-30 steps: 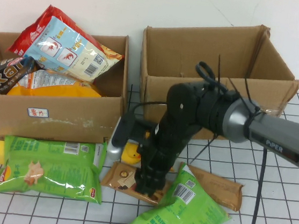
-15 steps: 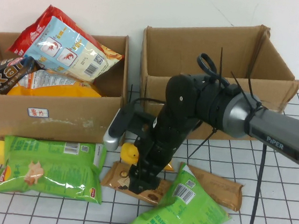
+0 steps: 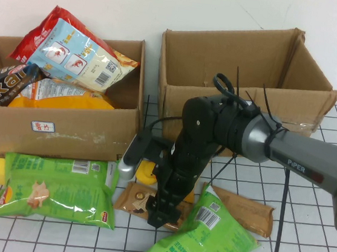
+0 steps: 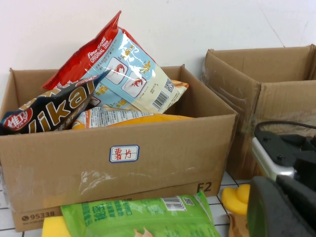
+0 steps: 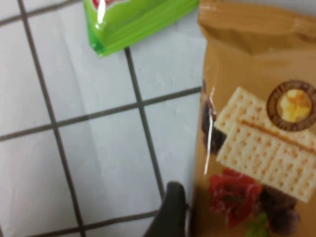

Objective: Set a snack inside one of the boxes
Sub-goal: Pick up the biscuit, then place the biscuit in the biscuit box

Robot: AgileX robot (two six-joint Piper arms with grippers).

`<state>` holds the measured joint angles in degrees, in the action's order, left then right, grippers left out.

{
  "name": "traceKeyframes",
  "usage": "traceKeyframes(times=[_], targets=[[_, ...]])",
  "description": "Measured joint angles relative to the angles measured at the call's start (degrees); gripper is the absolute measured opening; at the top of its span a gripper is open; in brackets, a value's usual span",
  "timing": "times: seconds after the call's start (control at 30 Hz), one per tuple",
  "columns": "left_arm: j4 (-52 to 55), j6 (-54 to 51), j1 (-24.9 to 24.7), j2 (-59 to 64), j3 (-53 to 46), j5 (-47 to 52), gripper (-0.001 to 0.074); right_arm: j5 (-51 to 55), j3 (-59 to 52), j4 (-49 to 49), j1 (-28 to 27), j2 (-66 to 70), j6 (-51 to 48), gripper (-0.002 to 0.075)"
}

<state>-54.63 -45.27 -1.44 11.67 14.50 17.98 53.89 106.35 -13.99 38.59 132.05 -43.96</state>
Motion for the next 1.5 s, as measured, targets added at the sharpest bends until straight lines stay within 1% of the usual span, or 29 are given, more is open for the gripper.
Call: traceKeyframes(times=[0.17, 0.23, 0.33, 0.5, 0.67, 0.83, 1.1, 1.27, 1.37, 1.5], targets=[[0.0, -0.48, 0.0, 0.0, 0.0, 0.0, -0.0001, -0.17, 0.0, 0.0, 0.0, 0.0, 0.23, 0.0689], [0.0, -0.59, 0.0, 0.0, 0.0, 0.0, -0.0001, -0.28, 0.0, 0.0, 0.0, 0.0, 0.21, 0.0667], [0.0, -0.82, 0.0, 0.0, 0.0, 0.0, -0.0001, -0.41, 0.0, 0.19, 0.27, 0.0, 0.21, 0.0604], [0.0, -0.82, 0.0, 0.0, 0.0, -0.13, -0.0001, -0.53, 0.0, 0.82, 1.2, 0.05, 0.3, 0.0463], [0.0, -0.94, 0.0, 0.0, 0.0, -0.13, -0.0001, -0.21, 0.04, 1.05, 1.71, 0.05, 0.43, 0.0461], [0.0, -1.02, 0.0, 0.0, 0.0, -0.16, -0.0001, 2.26, 0.04, 1.04, 1.71, -0.64, 2.05, 0.0461], [0.0, -1.02, 0.0, 0.0, 0.0, -0.16, -0.0001, 7.88, 1.44, 1.04, 1.71, -7.76, 2.5, 0.0461], [0.0, -1.02, 0.0, 0.0, 0.0, -0.16, -0.0001, 9.06, 3.85, 1.14, 1.71, -12.68, 5.61, 0.0461], [0.0, -1.02, 0.0, 0.0, 0.0, -0.16, -0.0001, 8.05, 5.12, 3.34, 1.71, -15.22, 8.85, 0.0461], [0.0, -1.02, 0.0, 0.0, 0.0, -0.16, -0.0001, 1.6, 6.0, 11.38, 1.71, -17.74, 14.73, 0.0461]])
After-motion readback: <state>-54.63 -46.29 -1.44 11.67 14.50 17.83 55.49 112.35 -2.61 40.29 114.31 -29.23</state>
